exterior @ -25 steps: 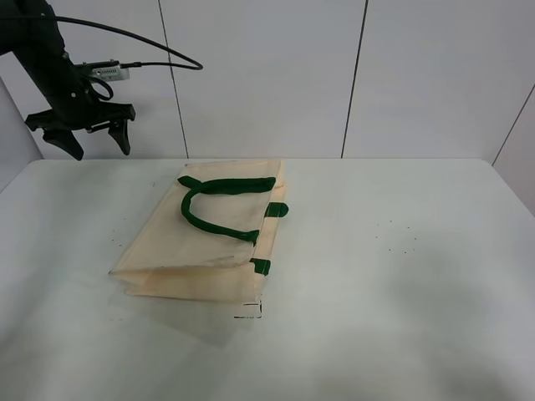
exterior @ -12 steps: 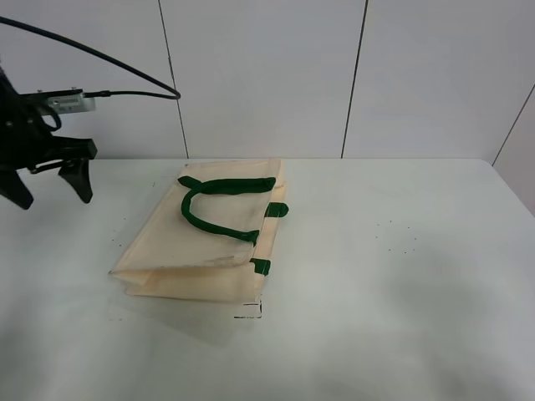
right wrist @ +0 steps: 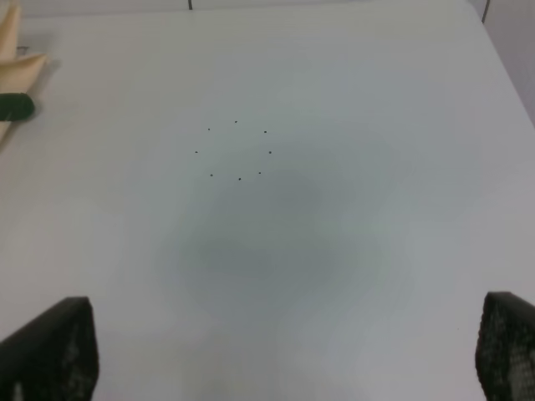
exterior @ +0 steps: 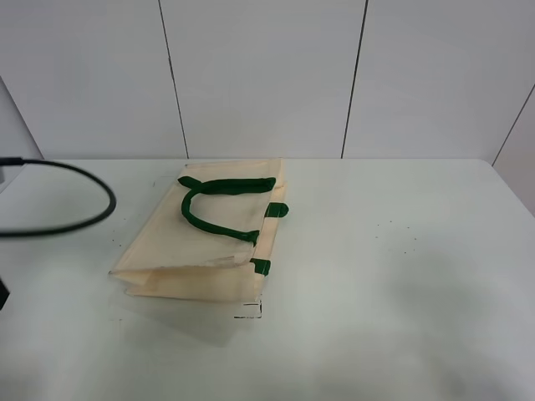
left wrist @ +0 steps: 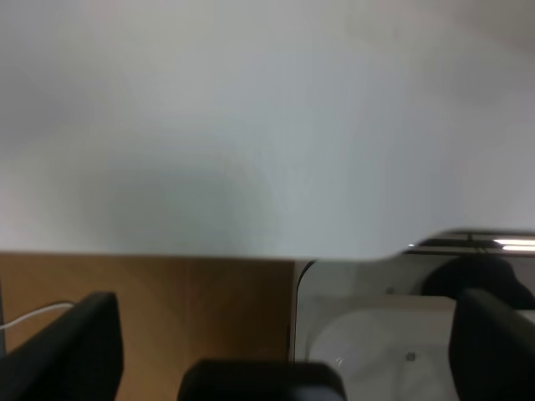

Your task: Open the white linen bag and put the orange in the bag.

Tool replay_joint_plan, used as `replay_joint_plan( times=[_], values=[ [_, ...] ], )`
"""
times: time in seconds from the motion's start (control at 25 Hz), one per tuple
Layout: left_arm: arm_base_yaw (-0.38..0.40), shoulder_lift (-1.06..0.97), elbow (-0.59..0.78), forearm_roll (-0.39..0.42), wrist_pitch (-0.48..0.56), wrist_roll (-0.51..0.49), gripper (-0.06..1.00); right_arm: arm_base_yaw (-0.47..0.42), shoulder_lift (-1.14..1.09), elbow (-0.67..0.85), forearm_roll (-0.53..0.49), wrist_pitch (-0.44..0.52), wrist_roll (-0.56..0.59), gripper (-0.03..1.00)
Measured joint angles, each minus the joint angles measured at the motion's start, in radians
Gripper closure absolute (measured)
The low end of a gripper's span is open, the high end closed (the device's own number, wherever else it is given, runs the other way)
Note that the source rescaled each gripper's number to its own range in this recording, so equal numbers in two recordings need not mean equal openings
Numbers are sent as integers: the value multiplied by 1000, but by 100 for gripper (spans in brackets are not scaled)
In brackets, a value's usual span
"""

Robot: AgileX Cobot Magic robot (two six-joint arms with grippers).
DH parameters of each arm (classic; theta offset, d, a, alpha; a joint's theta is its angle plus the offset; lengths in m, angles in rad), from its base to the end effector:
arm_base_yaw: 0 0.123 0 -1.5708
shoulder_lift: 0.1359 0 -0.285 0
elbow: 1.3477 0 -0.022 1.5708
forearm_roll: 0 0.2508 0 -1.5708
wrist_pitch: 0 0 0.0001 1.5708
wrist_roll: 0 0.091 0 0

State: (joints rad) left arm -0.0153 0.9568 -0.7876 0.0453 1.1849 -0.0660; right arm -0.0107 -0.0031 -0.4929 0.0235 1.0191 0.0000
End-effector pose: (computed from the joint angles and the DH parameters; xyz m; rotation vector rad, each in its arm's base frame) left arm 0.1478 0.0016 0.2907 -0.0568 2.8353 0.0455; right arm -0.0028 0.0019 0.2787 0.0103 2.0065 0.0211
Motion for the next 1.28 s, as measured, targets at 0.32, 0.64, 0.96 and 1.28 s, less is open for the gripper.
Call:
replay_joint_plan(
  times=[0.32, 0.64, 0.96, 1.28],
  values=[
    [0, -541, 277, -6, -94, 10, -5, 0, 0, 0, 0, 0, 0, -3],
    [0, -910, 295, -34, -117, 10, -5, 0, 0, 0, 0, 0, 0, -3],
    [-1, -963, 294, -34, -118, 14, -5, 0, 0, 0, 0, 0, 0, -3],
    [-4, -963, 294, -34, -118, 14, -5, 0, 0, 0, 0, 0, 0, -3]
  ],
)
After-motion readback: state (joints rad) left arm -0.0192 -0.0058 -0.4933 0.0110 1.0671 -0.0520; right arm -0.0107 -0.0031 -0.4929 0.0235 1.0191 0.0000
